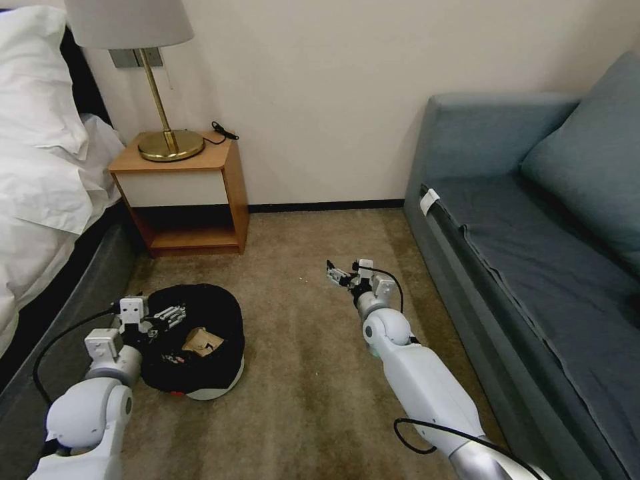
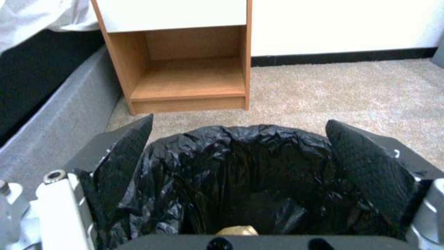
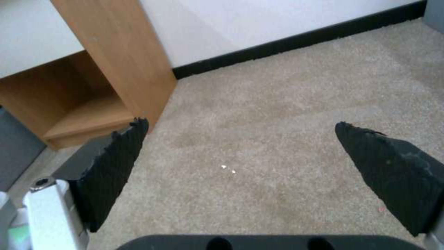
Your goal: Pick up the trash bin, then pick up the garbage on the floor and place it into the trash bin.
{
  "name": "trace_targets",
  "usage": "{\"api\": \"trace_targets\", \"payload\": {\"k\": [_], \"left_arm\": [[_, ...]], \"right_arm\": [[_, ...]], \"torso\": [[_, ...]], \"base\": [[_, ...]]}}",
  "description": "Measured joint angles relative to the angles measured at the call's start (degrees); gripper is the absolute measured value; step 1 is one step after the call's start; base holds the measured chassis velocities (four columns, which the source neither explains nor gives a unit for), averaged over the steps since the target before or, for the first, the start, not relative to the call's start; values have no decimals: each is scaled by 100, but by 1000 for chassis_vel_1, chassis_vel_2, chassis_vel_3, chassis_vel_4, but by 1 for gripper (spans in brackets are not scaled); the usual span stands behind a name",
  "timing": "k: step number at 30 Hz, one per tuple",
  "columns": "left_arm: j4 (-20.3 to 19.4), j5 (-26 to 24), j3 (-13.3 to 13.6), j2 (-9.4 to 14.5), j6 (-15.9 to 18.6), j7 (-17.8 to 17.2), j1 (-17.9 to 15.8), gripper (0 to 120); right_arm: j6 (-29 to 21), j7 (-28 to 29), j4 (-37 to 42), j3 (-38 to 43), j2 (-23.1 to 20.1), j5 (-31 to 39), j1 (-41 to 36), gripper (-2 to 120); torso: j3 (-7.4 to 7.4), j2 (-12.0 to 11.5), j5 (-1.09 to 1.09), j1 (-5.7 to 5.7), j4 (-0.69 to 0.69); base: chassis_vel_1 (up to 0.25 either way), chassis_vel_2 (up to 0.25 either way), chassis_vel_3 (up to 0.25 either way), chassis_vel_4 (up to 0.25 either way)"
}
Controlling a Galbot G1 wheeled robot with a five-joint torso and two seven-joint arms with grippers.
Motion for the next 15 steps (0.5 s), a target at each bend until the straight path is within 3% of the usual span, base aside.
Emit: {"api": "trace_targets", "payload": {"k": [15], "left_arm": [[17, 2, 2, -4, 15, -14, -2, 100]], "right_arm": [[76, -38, -147, 31, 61, -74, 9, 100]], "torso": [[0, 0, 0, 0, 0]], "base": [[0, 0, 0, 0]]}}
